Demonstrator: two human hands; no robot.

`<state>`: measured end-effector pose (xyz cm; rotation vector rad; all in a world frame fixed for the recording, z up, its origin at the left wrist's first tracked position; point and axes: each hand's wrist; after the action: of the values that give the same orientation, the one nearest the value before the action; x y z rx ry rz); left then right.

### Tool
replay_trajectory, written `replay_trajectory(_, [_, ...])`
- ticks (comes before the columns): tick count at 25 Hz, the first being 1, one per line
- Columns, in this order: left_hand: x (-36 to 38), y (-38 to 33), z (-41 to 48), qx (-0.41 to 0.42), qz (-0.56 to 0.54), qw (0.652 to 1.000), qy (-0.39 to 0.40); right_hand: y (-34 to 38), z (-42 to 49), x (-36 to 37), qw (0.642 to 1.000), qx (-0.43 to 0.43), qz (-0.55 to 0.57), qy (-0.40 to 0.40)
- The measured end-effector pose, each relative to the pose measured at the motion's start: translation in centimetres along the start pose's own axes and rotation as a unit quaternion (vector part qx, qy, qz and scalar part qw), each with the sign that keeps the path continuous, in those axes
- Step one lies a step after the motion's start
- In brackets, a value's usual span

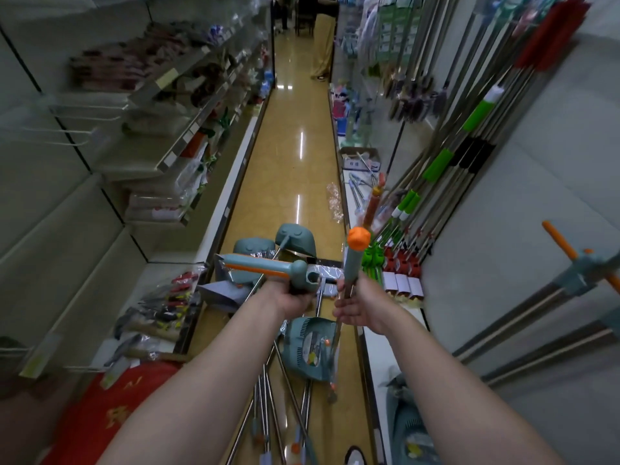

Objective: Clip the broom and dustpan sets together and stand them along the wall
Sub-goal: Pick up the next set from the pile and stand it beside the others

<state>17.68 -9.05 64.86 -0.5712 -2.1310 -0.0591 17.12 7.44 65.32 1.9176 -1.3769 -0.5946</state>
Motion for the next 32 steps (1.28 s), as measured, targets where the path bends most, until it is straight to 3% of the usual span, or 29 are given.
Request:
replay_trajectory(6, [-1.2,0.9,-0.1,0.006,0.113,0.994,0.01,-2.1,1.0,2.4,1.0,-0.025,0.011,0.01])
replay_trajectory(8, [-1.7,0.8,-0.7,0.022,0.238,0.971,0.014,-1.7,0.6,1.9,0.996,-0.077,0.019,0.03])
replay_trajectory(11, [-1.4,0.7,-2.5,0.054,0.372,0.918,0.128,-1.1,-0.2,0.6,0.973,-0.197,-0.092,0.08])
replay_trajectory(13, [-1.0,0.7,-3.2,0.114,0.479,0.86,0.133,-1.0,-0.3,0.2,0.952,-0.241,-0.166,0.088])
replay_trajectory(17, [-0.7,-0.4,-3.6,0.181,0.637,0.749,0.014,-2.9,1.0,0.6,0.931,-0.212,-0.283,0.088])
replay_trajectory(20, [-3.8,-1.6,-3.5,0.129,0.834,0.536,-0.03,-5.8,2.0,1.1,0.923,-0.196,-0.327,0.049])
replay_trajectory(21, [-4.7,-1.5,-3.6,0.116,0.853,0.507,-0.033,-6.6,2.2,1.3,0.919,-0.201,-0.339,0.033])
replay_trajectory(23, [-5.6,-1.5,-3.7,0.132,0.849,0.511,-0.036,-6.9,2.4,2.0,0.909,-0.228,-0.348,0.015])
replay_trajectory(24, [-5.6,-1.7,-3.8,0.148,0.83,0.537,-0.027,-6.5,2.4,2.4,0.904,-0.239,-0.353,0.005])
replay_trajectory(27, [-5.6,-2.0,-4.3,0.169,0.729,0.659,0.072,-5.3,2.0,3.6,0.897,-0.27,-0.349,-0.008])
replay_trajectory(32, [-6.7,-1.5,-5.1,0.115,0.64,0.731,0.207,-3.8,1.2,4.6,0.875,-0.303,-0.376,0.02])
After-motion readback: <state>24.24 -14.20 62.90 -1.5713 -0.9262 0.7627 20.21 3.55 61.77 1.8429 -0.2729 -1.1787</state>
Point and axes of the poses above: each hand's wrist, its own z-axis towards the middle knuckle, its own x-axis out of the palm, y = z × x, and after that the axes turned 9 degrees about y, right-handed
